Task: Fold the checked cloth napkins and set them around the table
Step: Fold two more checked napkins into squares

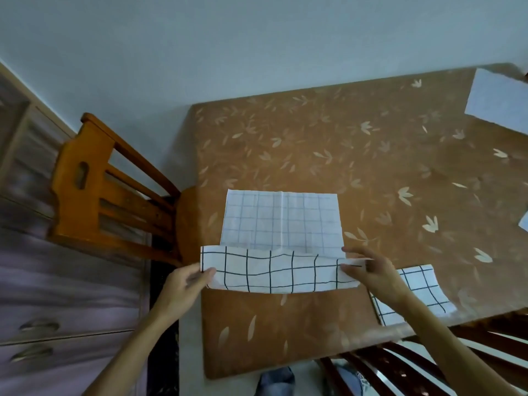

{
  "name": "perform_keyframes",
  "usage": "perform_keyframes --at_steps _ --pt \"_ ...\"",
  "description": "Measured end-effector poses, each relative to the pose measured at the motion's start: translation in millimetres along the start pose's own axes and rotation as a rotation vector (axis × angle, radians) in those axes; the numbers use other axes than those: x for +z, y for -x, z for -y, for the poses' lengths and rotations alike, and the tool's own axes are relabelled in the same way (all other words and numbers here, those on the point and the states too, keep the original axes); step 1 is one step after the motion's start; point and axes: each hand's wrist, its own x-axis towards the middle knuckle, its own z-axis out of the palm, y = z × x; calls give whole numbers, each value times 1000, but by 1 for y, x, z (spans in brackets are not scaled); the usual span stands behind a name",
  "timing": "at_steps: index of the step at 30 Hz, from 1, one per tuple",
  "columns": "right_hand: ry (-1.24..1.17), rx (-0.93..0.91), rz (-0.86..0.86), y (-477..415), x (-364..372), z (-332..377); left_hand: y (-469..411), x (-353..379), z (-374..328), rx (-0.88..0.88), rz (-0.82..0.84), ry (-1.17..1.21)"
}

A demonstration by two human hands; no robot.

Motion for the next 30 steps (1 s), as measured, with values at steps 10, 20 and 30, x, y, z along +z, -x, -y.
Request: perform_keyframes --at_steps 10,20,30 --pt "-45 194 -122 -78 20 2 -117 20 -23 -78 -238 -8" --pt "90 262 -306 -164 23 -14 -207 38 -11 -136 -314 -245" --pt "230 283 -428 -182 45 -28 -223 52 2 -48 -407 -591"
